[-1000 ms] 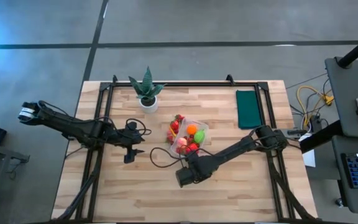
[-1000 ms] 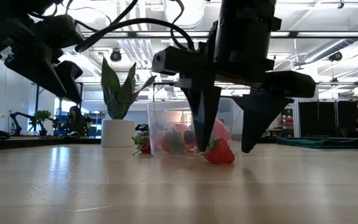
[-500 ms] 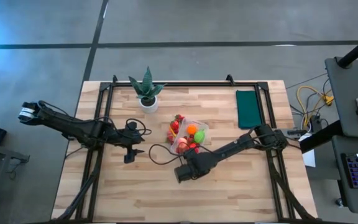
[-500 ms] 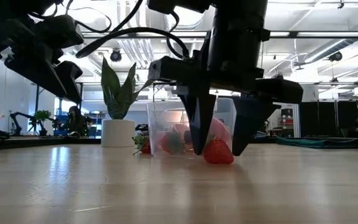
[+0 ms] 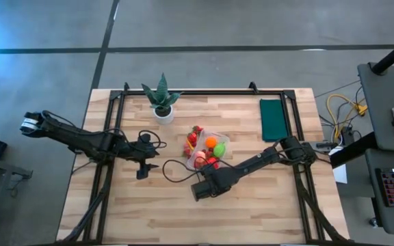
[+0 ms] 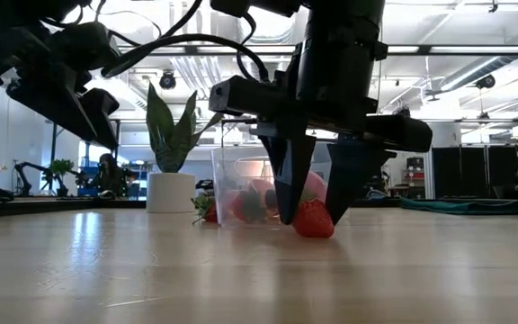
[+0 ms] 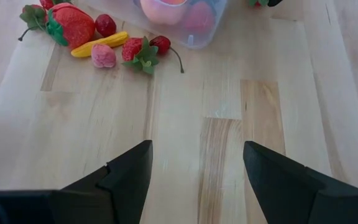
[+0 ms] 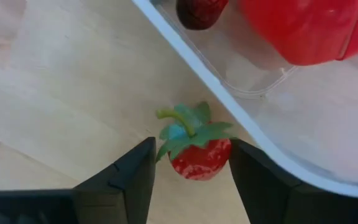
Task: Pick and placing Produce into tupperware
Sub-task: Put the red strawberry into the container
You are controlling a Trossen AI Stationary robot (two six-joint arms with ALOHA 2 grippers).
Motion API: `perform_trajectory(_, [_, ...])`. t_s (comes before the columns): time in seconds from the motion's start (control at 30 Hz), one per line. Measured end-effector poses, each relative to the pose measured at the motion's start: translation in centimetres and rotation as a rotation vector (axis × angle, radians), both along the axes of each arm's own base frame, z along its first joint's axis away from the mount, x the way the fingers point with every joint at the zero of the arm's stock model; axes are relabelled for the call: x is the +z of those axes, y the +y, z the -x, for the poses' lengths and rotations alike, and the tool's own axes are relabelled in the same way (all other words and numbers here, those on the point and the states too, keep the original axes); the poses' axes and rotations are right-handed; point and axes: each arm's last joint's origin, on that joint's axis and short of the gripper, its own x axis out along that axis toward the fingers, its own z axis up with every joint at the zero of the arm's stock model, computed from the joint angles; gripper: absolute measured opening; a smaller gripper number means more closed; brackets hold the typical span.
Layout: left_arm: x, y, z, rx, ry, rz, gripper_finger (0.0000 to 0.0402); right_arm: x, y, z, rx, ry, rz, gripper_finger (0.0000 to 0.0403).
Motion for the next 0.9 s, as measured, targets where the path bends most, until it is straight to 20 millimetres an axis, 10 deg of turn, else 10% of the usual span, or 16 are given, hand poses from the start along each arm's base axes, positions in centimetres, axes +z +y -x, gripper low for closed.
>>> perform_trajectory(0.67, [0.0,0.0,0.0,0.0,0.0,0.0,0.0238,0.5,0.8,-0.1,0.028,-0.012,-0.021,0.0134])
perform_trajectory(0.9, [0.0,0.0,-0.1,0.0,-0.008,0.001,0.0238,4.1,1.9,-0.4,0.048,-0.116,-0.04,0.0143])
